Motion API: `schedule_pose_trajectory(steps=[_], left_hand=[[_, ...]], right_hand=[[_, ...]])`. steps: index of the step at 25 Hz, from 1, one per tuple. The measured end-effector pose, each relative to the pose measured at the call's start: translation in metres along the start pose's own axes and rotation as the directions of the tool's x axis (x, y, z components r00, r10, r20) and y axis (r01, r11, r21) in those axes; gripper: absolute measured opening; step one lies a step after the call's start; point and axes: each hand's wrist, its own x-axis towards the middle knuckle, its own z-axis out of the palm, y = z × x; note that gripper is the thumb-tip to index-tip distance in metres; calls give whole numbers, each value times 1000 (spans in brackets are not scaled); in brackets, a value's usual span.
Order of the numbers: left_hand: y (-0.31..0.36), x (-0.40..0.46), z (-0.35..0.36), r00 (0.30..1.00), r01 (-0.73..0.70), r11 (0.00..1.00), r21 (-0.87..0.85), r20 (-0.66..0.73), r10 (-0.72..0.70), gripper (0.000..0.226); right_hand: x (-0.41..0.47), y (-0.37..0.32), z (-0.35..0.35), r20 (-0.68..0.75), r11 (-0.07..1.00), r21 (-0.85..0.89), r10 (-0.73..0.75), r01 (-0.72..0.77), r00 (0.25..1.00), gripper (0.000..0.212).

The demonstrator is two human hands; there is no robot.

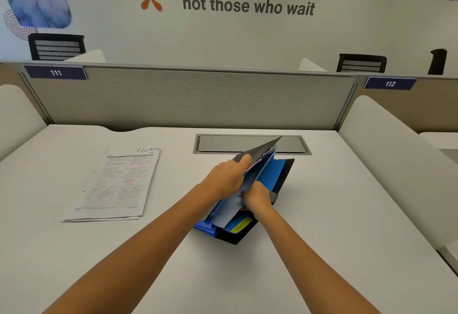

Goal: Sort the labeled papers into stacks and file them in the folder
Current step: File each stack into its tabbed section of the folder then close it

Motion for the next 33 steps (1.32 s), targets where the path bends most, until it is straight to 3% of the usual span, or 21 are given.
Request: schedule_pose_trajectory(steps=[5,8,12,15,19,22,25,27,30,33], left_hand=[[-4,-3,14,997,58,998,26,-47,-57,24],[-8,-10,29,995,93,994,57,-34,-91,22],[-4,-24,60,998,64,995,79,9,-65,19],[3,-40,86,991,40,998,51,124,-46,24],[-12,-75,120,980,-52,998,-35,189,57,33],[-52,-108,119,992,-59,992,-115,106,72,44],[-113,-149,97,995,72,967,-244,-48,-86,48],[-166,-176,85,962,220,938,-268,-101,-254,55],[-248,-213,74,883,443,881,-167,-85,-461,66],[-302,-237,72,830,558,828,-60,21,-558,74]], right_hand=[[-10,22,-23,138,998,40,34,-40,990,25],[-12,45,-37,84,995,-64,85,-79,993,29],[-7,74,-26,28,977,-70,205,-203,978,7],[-12,90,-13,-15,972,-66,225,-226,974,12],[-17,91,-1,-202,967,-105,209,-234,957,29],[-20,63,11,-456,960,-95,192,-262,869,38],[-24,24,44,-590,991,-66,52,-112,806,41],[-25,-1,77,-598,984,-166,-151,62,787,40],[-25,-40,137,-463,928,-215,-372,305,805,38],[-24,-74,200,-271,919,-48,-388,390,881,38]])
